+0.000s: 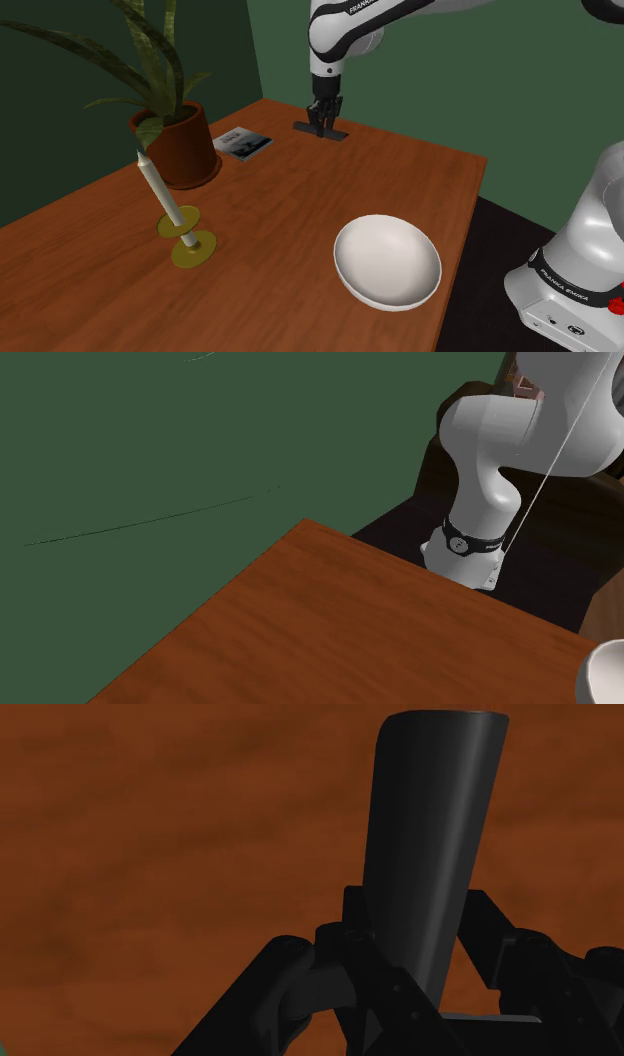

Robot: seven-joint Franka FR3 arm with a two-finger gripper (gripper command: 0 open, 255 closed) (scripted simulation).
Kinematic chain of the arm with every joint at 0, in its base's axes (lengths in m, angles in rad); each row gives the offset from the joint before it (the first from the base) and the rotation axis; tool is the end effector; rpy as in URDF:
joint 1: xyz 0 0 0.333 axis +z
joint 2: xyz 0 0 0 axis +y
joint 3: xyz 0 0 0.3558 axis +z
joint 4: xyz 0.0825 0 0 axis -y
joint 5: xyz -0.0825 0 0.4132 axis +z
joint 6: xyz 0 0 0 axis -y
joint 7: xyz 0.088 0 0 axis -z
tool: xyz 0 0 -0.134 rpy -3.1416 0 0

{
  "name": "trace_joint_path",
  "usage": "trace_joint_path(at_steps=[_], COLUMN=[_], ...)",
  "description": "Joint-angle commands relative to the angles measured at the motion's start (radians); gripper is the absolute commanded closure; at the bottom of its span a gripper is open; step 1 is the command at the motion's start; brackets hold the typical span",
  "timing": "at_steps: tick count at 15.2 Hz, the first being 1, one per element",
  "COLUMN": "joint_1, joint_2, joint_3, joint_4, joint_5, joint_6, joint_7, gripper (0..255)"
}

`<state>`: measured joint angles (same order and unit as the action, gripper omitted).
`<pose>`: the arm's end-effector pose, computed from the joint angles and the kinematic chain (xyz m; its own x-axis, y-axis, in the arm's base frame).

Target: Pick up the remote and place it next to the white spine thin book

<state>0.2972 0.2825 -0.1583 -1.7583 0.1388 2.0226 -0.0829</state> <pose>0.6607 0.1112 0.4049 0.9861 0.1657 -0.0093 0.1645 -0.9831 -0.0810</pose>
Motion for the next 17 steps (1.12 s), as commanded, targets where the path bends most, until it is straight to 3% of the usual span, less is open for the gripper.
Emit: trace_joint_path(at_steps=[1, 4, 17], joint_1=[0.003, 0.003, 0.003], joint_2=[0.075, 0.183, 0.241], joint_3=[0.007, 0.016, 0.023], joint_4=[0.105, 0.270, 0.182], joint_5=[0.008, 0.017, 0.032], joint_6=[-0.030, -0.086, 0.059], joint_7=[0.014, 0.033, 0.014], gripper=[255, 255, 255])
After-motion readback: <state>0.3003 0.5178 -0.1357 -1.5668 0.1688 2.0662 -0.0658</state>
